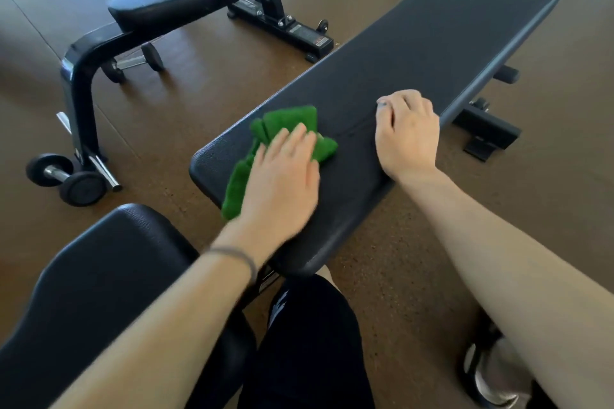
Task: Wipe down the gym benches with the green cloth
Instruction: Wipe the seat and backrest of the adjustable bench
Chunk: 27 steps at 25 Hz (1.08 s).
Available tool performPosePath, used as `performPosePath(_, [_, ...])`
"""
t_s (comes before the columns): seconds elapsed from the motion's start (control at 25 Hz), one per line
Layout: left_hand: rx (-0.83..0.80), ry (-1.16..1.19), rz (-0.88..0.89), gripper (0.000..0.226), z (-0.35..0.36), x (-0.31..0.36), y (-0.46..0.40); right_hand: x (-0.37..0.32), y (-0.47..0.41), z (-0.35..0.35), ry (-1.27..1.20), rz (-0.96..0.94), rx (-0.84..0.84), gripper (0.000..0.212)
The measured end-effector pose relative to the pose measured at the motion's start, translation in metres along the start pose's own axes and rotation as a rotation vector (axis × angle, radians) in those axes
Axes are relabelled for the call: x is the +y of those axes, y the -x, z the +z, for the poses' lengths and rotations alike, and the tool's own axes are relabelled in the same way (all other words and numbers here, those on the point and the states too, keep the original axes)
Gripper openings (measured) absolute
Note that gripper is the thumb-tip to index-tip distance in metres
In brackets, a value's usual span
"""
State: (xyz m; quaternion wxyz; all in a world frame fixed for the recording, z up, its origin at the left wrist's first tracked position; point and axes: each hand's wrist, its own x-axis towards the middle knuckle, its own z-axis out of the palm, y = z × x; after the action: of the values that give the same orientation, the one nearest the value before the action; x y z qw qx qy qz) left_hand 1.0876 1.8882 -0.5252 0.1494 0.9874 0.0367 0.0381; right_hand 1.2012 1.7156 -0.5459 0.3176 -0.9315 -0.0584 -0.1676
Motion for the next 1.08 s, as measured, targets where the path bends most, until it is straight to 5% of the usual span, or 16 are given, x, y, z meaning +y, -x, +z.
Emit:
performPosePath(0.16, [-0.075,0.0,0.2,0.059,0.005,0.02,0.046,0.004,0.006,0.011,-0.022,-0.001,0.024,0.041])
performPosePath(0.36, [-0.067,-0.063,0.078,0.053,0.011,0.026,-0.022,0.007,0.005,0.009,-0.053,-0.014,0.019,0.043])
performPosePath(0.6, [-0.096,-0.195,0.339,0.06,-0.002,0.021,0.082,0.008,0.006,0.011,-0.068,-0.032,0.048,0.041])
performPosePath(0.88, [-0.078,-0.091,0.179,0.057,0.02,0.059,0.01,0.008,0.002,0.007,-0.105,-0.008,0.03,0.054])
performPosePath(1.08, [-0.097,-0.238,0.328,0.062,-0.005,0.009,0.098,0.011,0.006,0.006,-0.082,-0.046,0.024,0.047])
